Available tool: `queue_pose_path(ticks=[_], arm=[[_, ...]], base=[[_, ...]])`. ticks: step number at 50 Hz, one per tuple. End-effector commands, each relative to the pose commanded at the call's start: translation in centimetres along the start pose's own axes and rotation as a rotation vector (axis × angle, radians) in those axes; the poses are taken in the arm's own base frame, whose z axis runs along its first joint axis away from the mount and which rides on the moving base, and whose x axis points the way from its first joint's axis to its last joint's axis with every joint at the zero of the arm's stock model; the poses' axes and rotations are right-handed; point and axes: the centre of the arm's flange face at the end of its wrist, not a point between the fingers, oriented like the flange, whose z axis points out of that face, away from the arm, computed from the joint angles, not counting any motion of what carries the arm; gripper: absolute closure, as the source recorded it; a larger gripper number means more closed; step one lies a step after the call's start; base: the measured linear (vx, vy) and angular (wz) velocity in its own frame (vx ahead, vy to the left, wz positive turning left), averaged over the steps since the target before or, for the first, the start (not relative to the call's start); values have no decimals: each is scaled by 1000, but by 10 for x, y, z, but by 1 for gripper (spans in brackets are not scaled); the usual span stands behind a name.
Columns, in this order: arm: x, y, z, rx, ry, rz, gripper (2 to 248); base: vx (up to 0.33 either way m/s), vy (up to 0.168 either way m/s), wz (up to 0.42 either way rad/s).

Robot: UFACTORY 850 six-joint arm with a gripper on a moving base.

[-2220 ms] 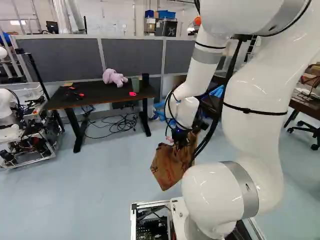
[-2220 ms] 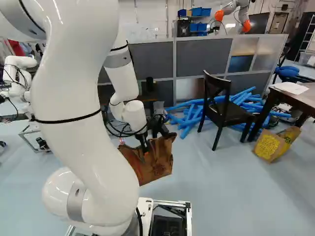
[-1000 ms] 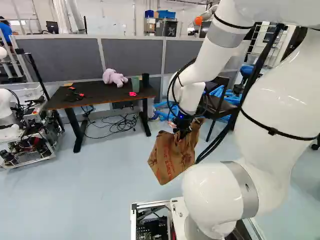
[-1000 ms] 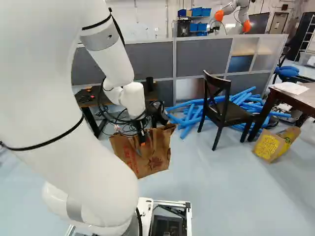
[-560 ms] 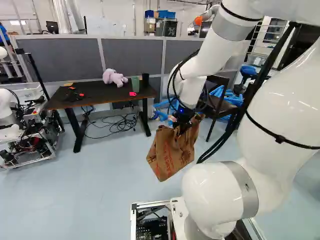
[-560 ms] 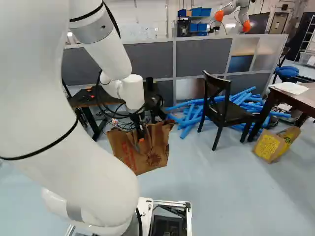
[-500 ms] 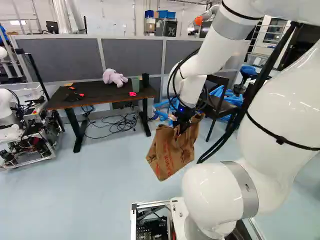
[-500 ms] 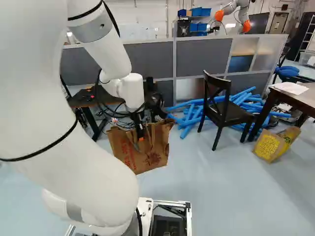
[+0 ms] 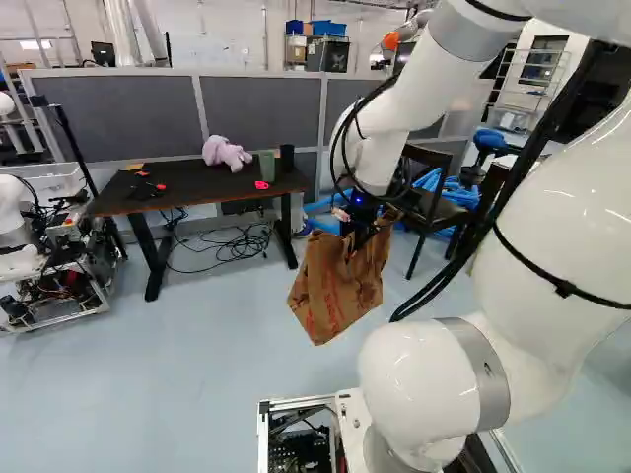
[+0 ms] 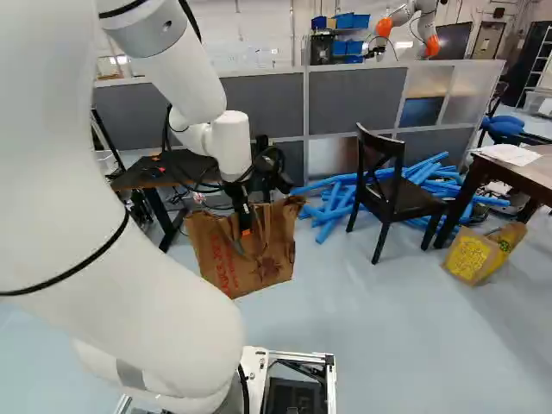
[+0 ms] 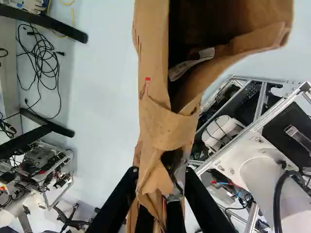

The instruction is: Pick up the bag on the ground and place it on the table

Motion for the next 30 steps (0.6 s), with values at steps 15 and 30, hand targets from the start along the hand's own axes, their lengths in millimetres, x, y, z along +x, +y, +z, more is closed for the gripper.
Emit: queue_pose_path(ticks=[15,30], arm=[[5,-9,-22,-1,19,-33,229],[11,-18,-44,-11,37,-67,229]], base=[[0,0,0],[0,0,0]])
